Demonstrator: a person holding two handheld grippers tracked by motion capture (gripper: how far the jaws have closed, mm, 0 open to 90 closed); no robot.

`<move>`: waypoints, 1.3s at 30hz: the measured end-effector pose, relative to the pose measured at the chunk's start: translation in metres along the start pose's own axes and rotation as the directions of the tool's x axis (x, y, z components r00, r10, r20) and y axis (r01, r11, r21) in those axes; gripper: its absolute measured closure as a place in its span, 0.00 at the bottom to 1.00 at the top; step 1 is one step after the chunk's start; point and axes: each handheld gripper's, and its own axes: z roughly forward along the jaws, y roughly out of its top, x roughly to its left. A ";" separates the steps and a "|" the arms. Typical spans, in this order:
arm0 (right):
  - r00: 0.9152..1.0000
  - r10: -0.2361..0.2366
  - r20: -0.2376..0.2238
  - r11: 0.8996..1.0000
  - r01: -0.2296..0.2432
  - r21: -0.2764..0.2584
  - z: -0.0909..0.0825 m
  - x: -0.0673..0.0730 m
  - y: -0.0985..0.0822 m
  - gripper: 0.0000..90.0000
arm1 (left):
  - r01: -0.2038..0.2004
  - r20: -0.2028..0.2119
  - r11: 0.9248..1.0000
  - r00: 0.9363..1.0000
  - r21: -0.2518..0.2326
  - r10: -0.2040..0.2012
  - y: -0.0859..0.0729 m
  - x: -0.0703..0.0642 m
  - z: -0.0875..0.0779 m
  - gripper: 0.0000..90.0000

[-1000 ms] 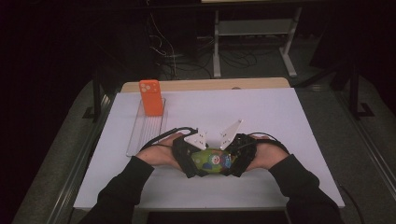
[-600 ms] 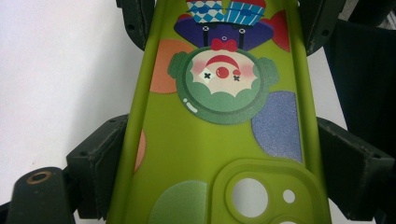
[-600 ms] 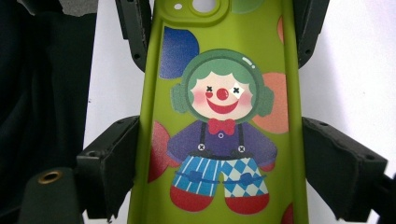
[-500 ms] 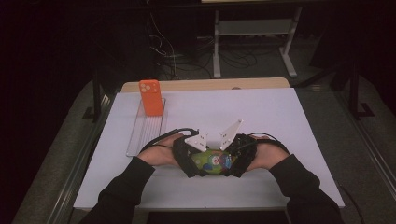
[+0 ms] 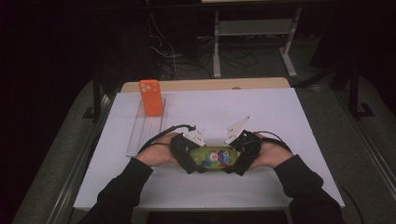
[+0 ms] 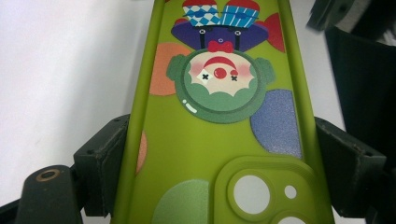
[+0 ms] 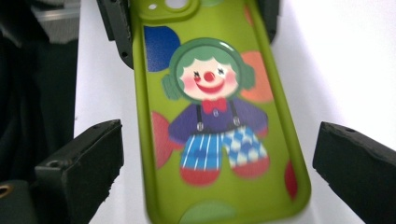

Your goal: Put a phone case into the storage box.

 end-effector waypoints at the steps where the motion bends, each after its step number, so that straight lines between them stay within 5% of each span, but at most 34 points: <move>1: 1.000 0.017 0.014 1.000 -0.017 -0.008 -0.003 -0.002 -0.002 0.00 | 0.010 -0.013 1.000 1.000 -0.002 -0.010 -0.001 0.000 0.000 0.17; 7: 0.986 0.133 0.096 0.990 -0.128 -0.054 -0.011 -0.010 -0.018 0.00 | 0.123 -0.114 0.992 0.986 -0.016 -0.124 -0.003 0.004 0.001 0.17; 11: 0.950 0.275 0.150 0.960 -0.262 -0.098 -0.013 -0.011 -0.027 0.00 | 0.184 -0.186 0.983 0.965 -0.007 -0.182 -0.002 0.006 0.004 0.17; 13: 0.925 0.338 0.175 0.940 -0.323 -0.110 -0.011 -0.011 -0.032 0.00 | 0.207 -0.245 0.978 0.948 -0.010 -0.204 -0.002 0.007 0.004 0.17; 17: 0.878 0.408 0.251 0.912 -0.384 -0.142 -0.006 -0.010 -0.041 0.00 | 0.295 -0.310 0.953 0.902 -0.068 -0.301 -0.002 0.009 0.006 0.17; 18: 0.864 0.433 0.258 0.901 -0.403 -0.161 -0.005 -0.008 -0.043 0.00 | 0.291 -0.324 0.955 0.900 -0.053 -0.293 -0.002 0.010 0.005 0.17; 19: 0.859 0.442 0.258 0.896 -0.410 -0.172 -0.005 -0.007 -0.045 0.00 | 0.312 -0.329 0.948 0.890 -0.063 -0.315 -0.002 0.010 0.004 0.17; 20: 0.846 0.464 0.261 0.884 -0.428 -0.185 -0.004 -0.006 -0.046 0.00 | 0.315 -0.333 0.947 0.887 -0.068 -0.320 -0.002 0.011 0.004 0.17; 25: 0.814 0.526 0.247 0.845 -0.466 -0.263 0.002 -0.003 -0.053 0.00 | 0.349 -0.322 0.934 0.877 -0.078 -0.355 -0.003 0.011 0.004 0.17; 26: 0.816 0.519 0.254 0.848 -0.455 -0.272 0.003 -0.004 -0.054 0.00 | 0.350 -0.326 0.934 0.876 -0.076 -0.354 -0.003 0.012 0.004 0.17; 30: 0.807 0.537 0.243 0.836 -0.472 -0.281 0.006 -0.004 -0.054 0.00 | 0.355 -0.324 0.931 0.874 -0.082 -0.361 -0.004 0.012 0.004 0.17; 32: 0.821 0.510 0.256 0.854 -0.446 -0.268 0.009 -0.005 -0.055 0.00 | 0.357 -0.321 0.931 0.875 -0.077 -0.362 -0.004 0.013 0.004 0.17; 34: 0.818 0.511 0.266 0.855 -0.449 -0.261 0.011 -0.003 -0.053 0.00 | 0.362 -0.323 0.929 0.873 -0.074 -0.366 -0.004 0.013 0.005 0.17; 35: 0.824 0.492 0.281 0.866 -0.432 -0.252 0.012 -0.003 -0.053 0.00 | 0.364 -0.321 0.928 0.873 -0.074 -0.368 -0.004 0.013 0.005 0.17; 39: 0.830 0.469 0.303 0.879 -0.404 -0.253 0.012 -0.001 -0.052 0.00 | 0.364 -0.321 0.928 0.872 -0.076 -0.369 -0.004 0.013 0.004 0.17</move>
